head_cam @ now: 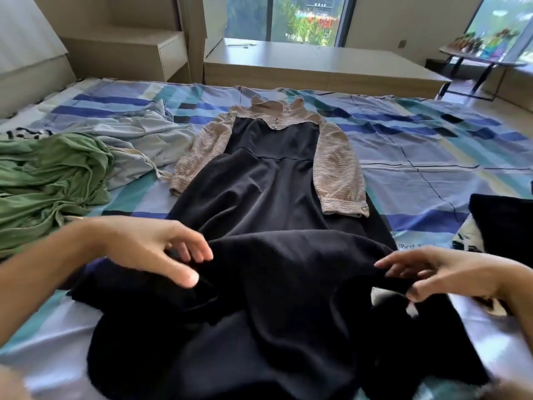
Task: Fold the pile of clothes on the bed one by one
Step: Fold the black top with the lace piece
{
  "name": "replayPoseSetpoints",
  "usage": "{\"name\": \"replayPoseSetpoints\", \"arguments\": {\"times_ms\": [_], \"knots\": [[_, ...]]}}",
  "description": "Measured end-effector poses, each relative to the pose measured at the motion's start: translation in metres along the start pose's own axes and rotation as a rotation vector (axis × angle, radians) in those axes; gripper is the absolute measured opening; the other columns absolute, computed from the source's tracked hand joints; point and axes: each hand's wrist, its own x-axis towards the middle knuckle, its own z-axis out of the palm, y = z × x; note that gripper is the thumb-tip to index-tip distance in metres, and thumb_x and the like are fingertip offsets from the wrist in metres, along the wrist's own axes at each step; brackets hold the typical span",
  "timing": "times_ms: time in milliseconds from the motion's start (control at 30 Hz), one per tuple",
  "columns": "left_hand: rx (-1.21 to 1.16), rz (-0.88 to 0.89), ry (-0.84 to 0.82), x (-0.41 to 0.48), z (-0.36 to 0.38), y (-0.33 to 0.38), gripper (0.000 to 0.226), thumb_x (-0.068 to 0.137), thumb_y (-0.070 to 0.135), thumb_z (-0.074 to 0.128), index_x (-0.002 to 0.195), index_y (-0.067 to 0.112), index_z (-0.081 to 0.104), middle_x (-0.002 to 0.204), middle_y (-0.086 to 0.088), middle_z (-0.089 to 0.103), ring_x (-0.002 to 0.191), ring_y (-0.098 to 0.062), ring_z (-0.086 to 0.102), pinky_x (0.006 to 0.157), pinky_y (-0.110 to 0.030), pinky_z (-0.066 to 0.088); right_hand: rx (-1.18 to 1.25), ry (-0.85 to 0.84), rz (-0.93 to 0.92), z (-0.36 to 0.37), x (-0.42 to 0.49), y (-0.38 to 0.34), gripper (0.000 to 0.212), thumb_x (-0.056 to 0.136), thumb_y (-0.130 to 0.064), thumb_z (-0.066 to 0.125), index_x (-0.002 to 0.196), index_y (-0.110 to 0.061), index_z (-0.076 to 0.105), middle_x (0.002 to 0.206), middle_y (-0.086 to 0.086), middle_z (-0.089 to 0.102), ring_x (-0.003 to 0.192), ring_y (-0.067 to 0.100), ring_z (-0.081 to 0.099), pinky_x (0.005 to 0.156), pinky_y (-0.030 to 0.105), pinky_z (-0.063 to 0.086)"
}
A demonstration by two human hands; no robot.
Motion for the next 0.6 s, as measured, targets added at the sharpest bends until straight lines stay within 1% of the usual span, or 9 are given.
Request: {"name": "replayPoseSetpoints", "arguments": {"times_ms": [67,100,167,200,233,300,367,467,600], "knots": [[0.065,-0.049,0.232,0.013,0.0,-0.01,0.071,0.065,0.086,0.06,0.125,0.047,0.057,0.119,0.026,0.057,0.11,0.011,0.054,0.096,-0.014,0.043,0.114,0.122,0.018,-0.002,0.006,0.004,0.054,0.078,-0.006,0.081,0.121,-0.036,0.067,0.116,0.002,0.071,0.109,0.016,0.066,0.095,0.023,0.051],[0.094,-0.085,0.294,0.02,0.0,-0.018,0.083,0.059,0.094,0.053,0.128,0.048,0.054,0.123,0.026,0.053,0.114,0.007,0.052,0.1,-0.018,0.041,0.149,0.195,0.015,-0.002,0.011,0.005,0.053,0.073,-0.023,0.087,0.12,-0.034,0.066,0.112,0.002,0.072,0.106,0.016,0.067,0.094,0.024,0.051],[0.104,-0.125,0.335,0.036,0.003,-0.031,0.087,0.067,0.088,0.057,0.14,0.043,0.045,0.136,0.02,0.046,0.126,-0.002,0.047,0.109,-0.026,0.037,0.154,0.362,0.014,-0.003,0.022,0.008,0.071,0.055,-0.06,0.087,0.118,-0.035,0.066,0.105,-0.003,0.073,0.1,0.013,0.069,0.092,0.025,0.05],[0.1,-0.132,0.353,0.042,0.007,-0.034,0.081,0.076,0.076,0.062,0.145,0.038,0.042,0.143,0.015,0.043,0.132,-0.006,0.042,0.112,-0.027,0.033,0.163,0.466,0.019,-0.001,0.031,0.01,0.071,0.057,-0.06,0.087,0.12,-0.033,0.065,0.103,-0.003,0.072,0.099,0.014,0.069,0.09,0.026,0.051],[0.11,-0.135,0.38,0.049,0.01,-0.034,0.078,0.082,0.067,0.064,0.148,0.034,0.039,0.148,0.011,0.039,0.137,-0.008,0.037,0.115,-0.027,0.03,0.188,0.57,0.02,0.001,0.041,0.01,0.064,0.067,-0.048,0.087,0.123,-0.029,0.063,0.103,-0.002,0.069,0.098,0.016,0.068,0.087,0.026,0.051],[0.131,-0.131,0.447,0.066,0.016,-0.029,0.086,0.076,0.073,0.056,0.15,0.032,0.037,0.154,0.007,0.033,0.143,-0.012,0.028,0.118,-0.03,0.026,0.197,0.73,0.037,0.004,0.063,0.009,0.055,0.08,-0.028,0.082,0.129,-0.025,0.058,0.108,0.0,0.065,0.094,0.013,0.067,0.08,0.024,0.048],[0.157,-0.107,0.509,0.09,0.019,-0.018,0.099,0.064,0.083,0.035,0.149,0.033,0.038,0.158,0.005,0.028,0.149,-0.015,0.02,0.122,-0.032,0.021,0.111,0.816,0.004,0.001,0.089,0.009,0.06,0.079,-0.025,0.083,0.133,-0.024,0.056,0.115,0.002,0.062,0.097,0.014,0.066,0.084,0.026,0.047],[0.227,-0.079,0.497,0.139,0.018,-0.003,0.109,0.064,0.094,0.024,0.152,0.032,0.033,0.164,0.002,0.019,0.154,-0.019,0.007,0.125,-0.034,0.011,-0.105,0.817,-0.049,-0.01,0.134,0.002,0.074,0.075,-0.03,0.081,0.141,-0.025,0.047,0.13,0.003,0.047,0.121,0.022,0.055,0.1,0.03,0.043],[0.301,-0.176,0.515,0.193,-0.005,0.002,0.08,0.09,0.074,0.04,0.156,0.032,0.025,0.167,0.002,0.011,0.155,-0.021,0.0,0.125,-0.049,0.007,-0.472,0.724,0.051,-0.028,0.188,-0.004,0.084,0.073,-0.048,0.071,0.147,-0.033,0.033,0.152,0.004,0.022,0.141,0.027,0.033,0.11,0.04,0.038]]}}
